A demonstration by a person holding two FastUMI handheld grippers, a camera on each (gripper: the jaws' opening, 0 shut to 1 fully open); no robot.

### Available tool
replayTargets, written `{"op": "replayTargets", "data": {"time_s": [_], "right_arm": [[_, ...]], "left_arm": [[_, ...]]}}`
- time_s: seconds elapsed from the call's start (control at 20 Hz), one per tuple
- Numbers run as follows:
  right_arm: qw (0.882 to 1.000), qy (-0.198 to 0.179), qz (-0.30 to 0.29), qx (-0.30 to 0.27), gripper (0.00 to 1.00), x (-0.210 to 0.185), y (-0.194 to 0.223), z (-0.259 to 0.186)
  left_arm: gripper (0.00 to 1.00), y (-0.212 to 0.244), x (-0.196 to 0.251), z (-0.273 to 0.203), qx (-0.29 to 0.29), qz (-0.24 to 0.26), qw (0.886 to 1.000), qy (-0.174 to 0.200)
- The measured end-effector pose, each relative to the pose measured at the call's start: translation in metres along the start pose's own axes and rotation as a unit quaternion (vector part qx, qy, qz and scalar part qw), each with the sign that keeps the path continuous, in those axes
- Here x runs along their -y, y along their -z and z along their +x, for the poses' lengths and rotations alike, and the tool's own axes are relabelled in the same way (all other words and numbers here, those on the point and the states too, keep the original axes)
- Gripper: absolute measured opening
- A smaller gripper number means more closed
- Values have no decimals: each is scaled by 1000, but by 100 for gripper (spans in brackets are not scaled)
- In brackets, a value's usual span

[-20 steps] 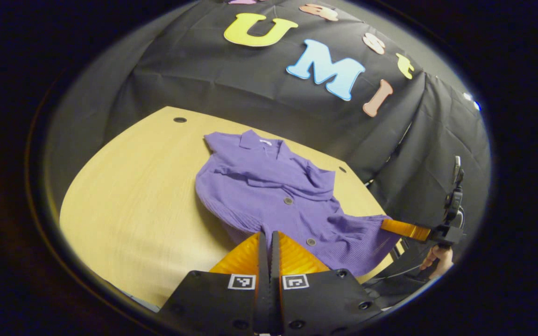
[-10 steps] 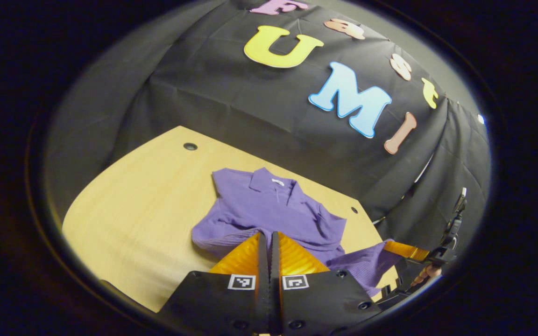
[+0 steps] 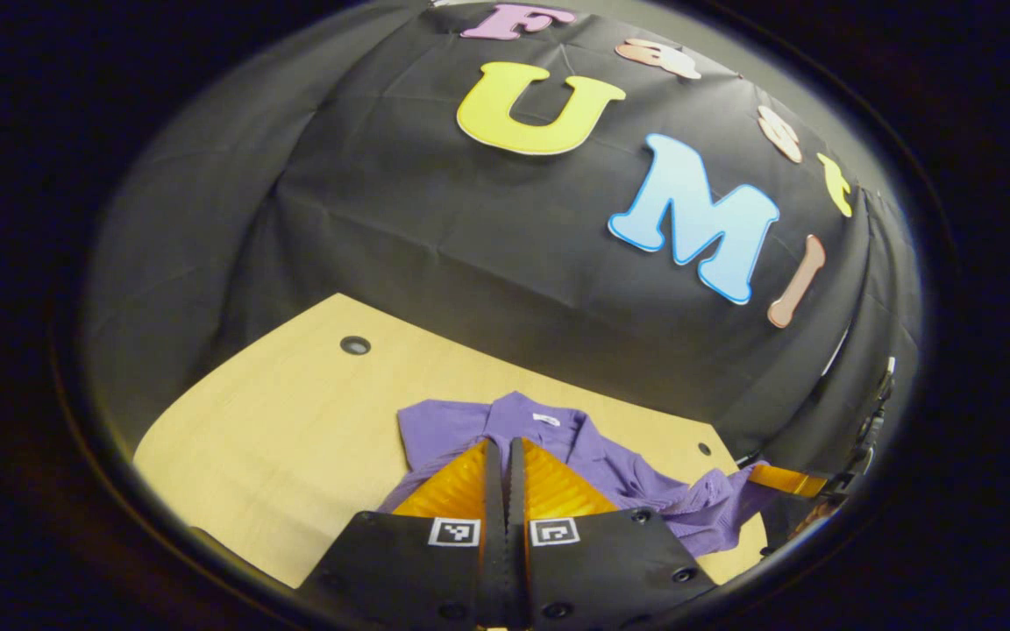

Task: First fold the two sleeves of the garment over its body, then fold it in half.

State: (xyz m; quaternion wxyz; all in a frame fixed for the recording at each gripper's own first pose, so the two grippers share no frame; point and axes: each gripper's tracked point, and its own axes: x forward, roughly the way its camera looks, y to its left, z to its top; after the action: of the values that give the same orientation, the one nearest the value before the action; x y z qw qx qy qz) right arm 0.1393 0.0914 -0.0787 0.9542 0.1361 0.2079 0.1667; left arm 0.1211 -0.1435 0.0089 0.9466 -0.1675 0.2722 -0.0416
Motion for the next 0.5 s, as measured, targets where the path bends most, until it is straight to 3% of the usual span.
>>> {"op": "replayTargets", "data": {"time_s": [0.5], "right_arm": [[1000, -3, -29, 4, 1, 17, -43, 99]], "left_arm": [[6, -41, -5, 102, 38, 49, 997, -46]]}}
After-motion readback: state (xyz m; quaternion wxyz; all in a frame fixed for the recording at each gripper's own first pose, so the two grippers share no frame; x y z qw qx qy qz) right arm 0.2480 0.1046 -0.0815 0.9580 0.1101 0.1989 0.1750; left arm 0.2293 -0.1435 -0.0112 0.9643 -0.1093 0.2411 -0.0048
